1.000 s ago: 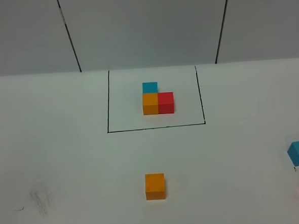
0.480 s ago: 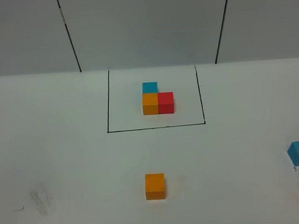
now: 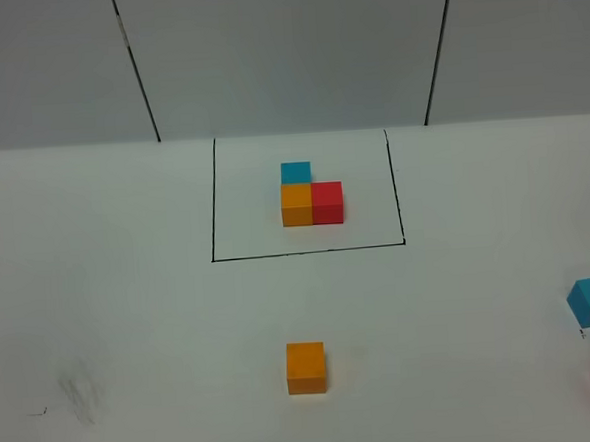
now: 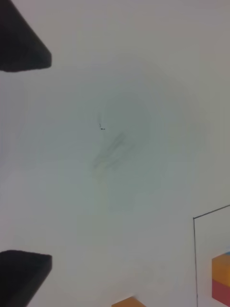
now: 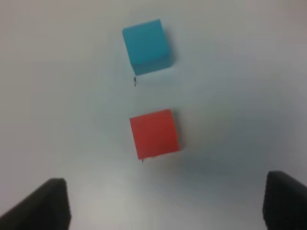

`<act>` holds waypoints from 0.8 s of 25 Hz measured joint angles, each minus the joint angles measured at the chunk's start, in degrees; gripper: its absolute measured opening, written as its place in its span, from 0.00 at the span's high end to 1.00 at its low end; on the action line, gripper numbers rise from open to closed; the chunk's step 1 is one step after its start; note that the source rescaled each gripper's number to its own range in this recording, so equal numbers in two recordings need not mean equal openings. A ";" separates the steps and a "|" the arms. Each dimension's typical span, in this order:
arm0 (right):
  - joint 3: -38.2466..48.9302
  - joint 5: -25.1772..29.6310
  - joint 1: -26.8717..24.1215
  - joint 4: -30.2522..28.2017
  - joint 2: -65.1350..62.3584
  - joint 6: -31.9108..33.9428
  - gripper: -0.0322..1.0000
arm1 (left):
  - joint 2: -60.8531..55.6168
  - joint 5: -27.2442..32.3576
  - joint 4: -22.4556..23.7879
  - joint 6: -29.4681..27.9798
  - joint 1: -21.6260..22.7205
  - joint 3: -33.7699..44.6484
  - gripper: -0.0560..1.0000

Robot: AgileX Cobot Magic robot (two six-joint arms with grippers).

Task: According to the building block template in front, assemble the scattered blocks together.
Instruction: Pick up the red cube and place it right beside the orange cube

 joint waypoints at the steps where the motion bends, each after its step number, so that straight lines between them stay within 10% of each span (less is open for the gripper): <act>1: -0.57 0.00 0.00 0.56 3.67 -0.96 0.32 | 0.00 0.00 0.00 0.00 0.00 0.00 0.33; 13: -5.14 -4.25 8.69 1.20 31.19 -1.80 0.32 | 0.00 0.00 0.00 0.00 0.00 0.00 0.33; 20: -5.18 -6.61 9.12 -10.05 33.37 7.20 0.32 | 0.00 0.00 0.00 0.00 0.00 0.00 0.33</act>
